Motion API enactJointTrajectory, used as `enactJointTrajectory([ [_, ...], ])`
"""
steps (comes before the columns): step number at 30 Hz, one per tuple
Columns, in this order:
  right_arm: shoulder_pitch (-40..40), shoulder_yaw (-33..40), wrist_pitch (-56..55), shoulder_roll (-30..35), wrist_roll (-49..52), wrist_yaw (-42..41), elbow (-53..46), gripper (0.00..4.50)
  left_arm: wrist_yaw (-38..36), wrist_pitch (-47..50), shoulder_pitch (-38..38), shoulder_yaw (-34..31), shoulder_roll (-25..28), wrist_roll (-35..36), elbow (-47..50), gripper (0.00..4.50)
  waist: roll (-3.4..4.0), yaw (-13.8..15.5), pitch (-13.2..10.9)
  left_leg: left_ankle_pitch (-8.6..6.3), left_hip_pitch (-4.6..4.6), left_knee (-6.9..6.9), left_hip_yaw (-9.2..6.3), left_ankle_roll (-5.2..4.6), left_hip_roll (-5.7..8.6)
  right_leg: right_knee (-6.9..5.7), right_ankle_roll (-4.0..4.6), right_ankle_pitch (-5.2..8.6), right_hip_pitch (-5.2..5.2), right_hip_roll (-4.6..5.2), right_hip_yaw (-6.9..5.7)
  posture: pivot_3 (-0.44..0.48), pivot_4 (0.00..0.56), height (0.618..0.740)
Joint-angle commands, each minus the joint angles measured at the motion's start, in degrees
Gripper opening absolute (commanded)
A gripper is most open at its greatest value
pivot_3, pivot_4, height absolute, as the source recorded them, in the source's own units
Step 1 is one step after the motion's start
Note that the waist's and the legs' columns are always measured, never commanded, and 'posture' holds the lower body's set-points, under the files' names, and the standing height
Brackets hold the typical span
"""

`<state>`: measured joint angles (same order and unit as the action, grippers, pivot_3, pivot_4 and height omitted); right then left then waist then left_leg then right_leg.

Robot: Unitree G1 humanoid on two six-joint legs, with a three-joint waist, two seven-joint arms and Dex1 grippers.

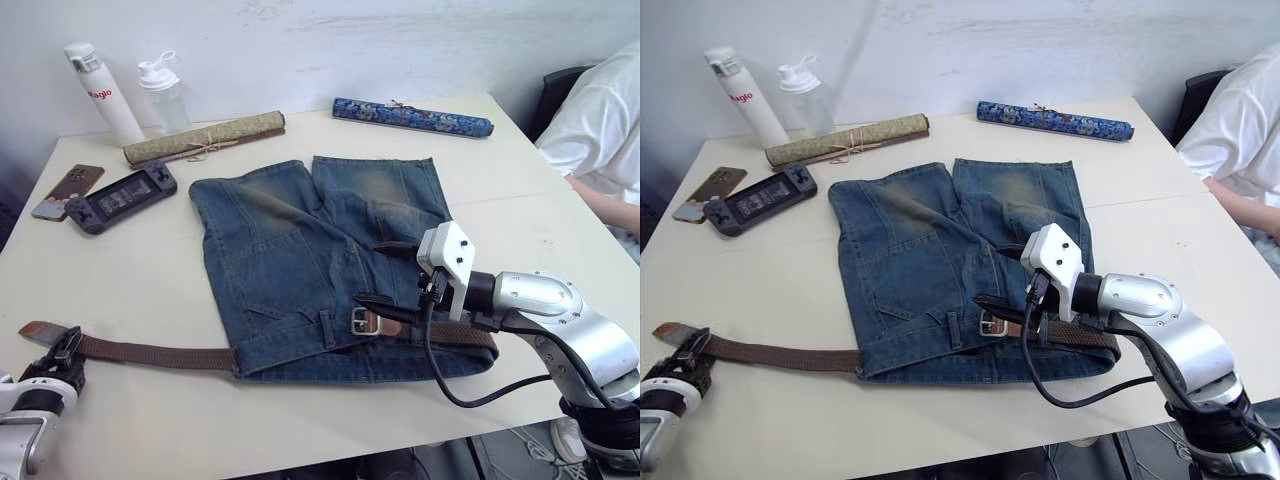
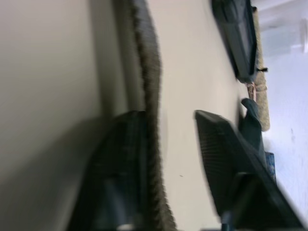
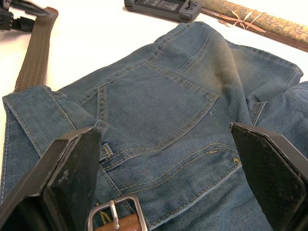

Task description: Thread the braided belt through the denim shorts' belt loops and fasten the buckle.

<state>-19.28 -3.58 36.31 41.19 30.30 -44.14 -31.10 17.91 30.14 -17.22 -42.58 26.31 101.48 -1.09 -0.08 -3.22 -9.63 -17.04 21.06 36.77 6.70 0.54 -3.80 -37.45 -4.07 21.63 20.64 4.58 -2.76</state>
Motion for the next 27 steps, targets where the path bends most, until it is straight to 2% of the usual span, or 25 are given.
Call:
enactJointTrajectory([
  [1,-0.48,1.95,-0.43,0.05,0.21,0.15,-0.64,4.50,1.79,0.18,-1.33,-1.64,-0.62,-4.30,-3.91,0.05,0.00,0.01,-0.01,-0.01,0.00,0.00,0.00,0.01,0.00,0.01,0.00,0.00,-0.01,0.01,0.00,0.000,0.150,0.737],
  [4,-0.78,2.18,-0.26,-0.11,0.36,0.37,-0.36,4.50,-0.97,0.28,-0.73,-1.08,0.35,-8.99,-2.49,0.05,-0.02,-0.06,-0.03,-0.03,0.00,-0.04,0.03,0.03,0.01,0.02,0.00,0.00,0.02,0.03,0.05,0.000,0.150,0.737],
  [6,-0.99,2.39,-0.15,-0.26,0.38,0.71,0.01,4.50,-4.02,-0.68,0.36,-0.06,2.50,-15.15,0.22,0.05,-0.16,0.04,-0.11,-0.03,0.01,-0.08,0.03,0.04,0.00,0.02,0.01,0.01,0.05,0.00,0.04,0.000,0.150,0.737],
  [9,-1.51,3.32,1.23,-0.99,1.72,1.86,0.45,4.50,-13.05,-6.58,1.93,5.52,11.78,-35.62,8.63,0.05,-0.86,0.18,-0.46,0.05,0.05,-0.23,-0.03,0.18,0.02,-0.03,0.11,0.01,0.16,-0.01,0.00,0.000,0.150,0.737],
  [11,-1.78,4.00,2.37,-1.42,2.71,2.32,0.45,4.50,-16.59,-10.66,3.93,8.71,16.18,-46.13,14.31,0.05,-1.40,0.71,-0.42,0.29,0.38,-0.47,-0.06,0.41,0.01,0.00,0.34,-0.11,0.54,-0.02,-0.07,0.000,0.150,0.737],
  [14,-2.12,4.44,3.36,-1.47,3.43,2.54,0.16,4.50,-24.67,-18.96,4.61,16.00,21.85,-63.29,21.30,0.05,-1.40,1.29,-0.42,0.45,0.73,-0.54,0.02,0.67,0.02,0.11,0.42,-0.17,0.88,0.08,-0.07,0.000,0.150,0.737],
  [18,-2.52,4.31,2.72,-0.93,2.23,3.07,-0.09,4.50,-30.50,-25.82,5.49,23.05,23.88,-77.60,25.17,0.05,-1.01,1.18,-0.55,0.40,0.90,-0.72,0.22,0.58,0.04,0.57,0.35,-0.21,0.96,0.10,0.00,0.000,0.150,0.737],
  [20,-2.72,2.22,-0.24,0.94,-3.10,3.70,-0.49,4.50,-32.71,-28.90,6.29,26.84,24.99,-84.77,26.34,0.05,-1.02,1.04,-0.55,0.39,1.17,-0.77,0.26,0.57,-0.08,0.63,0.34,-0.21,1.27,-0.05,0.00,0.000,0.150,0.737],
  [22,-2.90,-2.17,-6.74,3.51,-14.00,6.16,-0.77,4.50,-33.71,-29.71,7.83,30.16,25.08,-90.49,27.51,0.05,-1.01,1.39,-0.57,0.41,1.44,-0.71,0.30,0.60,-0.08,0.51,0.32,-0.20,1.66,-0.11,0.00,0.000,0.150,0.737],
  [27,1.20,-13.95,-20.25,6.32,-36.77,11.64,-3.74,4.50,-34.97,-31.14,11.28,38.18,21.77,-100.74,31.33,0.05,-1.04,1.55,-0.59,0.48,1.70,-0.46,0.35,0.61,-0.08,0.24,0.29,-0.21,1.95,-0.11,0.03,0.000,0.150,0.737],
])
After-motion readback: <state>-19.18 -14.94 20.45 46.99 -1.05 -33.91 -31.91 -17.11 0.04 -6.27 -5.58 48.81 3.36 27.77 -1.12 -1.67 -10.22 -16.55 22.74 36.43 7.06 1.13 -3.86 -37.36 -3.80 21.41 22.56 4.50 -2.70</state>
